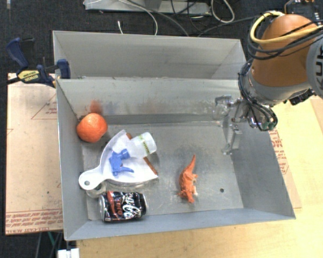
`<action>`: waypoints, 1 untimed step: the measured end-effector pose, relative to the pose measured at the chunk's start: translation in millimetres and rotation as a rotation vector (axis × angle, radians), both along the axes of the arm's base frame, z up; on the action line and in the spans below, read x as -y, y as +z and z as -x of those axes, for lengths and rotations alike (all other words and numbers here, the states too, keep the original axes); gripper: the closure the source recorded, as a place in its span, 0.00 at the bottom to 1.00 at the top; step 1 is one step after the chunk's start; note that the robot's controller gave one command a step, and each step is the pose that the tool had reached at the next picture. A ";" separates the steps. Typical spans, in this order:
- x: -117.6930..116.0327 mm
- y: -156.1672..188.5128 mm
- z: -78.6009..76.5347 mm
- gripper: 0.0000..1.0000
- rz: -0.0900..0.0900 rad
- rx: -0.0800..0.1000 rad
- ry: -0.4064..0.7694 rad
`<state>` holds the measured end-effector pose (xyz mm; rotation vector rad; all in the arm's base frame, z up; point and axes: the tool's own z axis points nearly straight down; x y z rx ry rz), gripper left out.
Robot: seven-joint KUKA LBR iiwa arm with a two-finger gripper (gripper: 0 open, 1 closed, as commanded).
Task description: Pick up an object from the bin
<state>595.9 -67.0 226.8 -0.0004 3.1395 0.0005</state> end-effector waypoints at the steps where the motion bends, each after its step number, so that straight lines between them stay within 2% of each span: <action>1: -19.9 -85.3 23.7 0.00 0.000 0.001 0.258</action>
Offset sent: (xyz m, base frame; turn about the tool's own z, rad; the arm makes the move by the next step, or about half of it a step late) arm -0.0770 0.0655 -0.0741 -0.5296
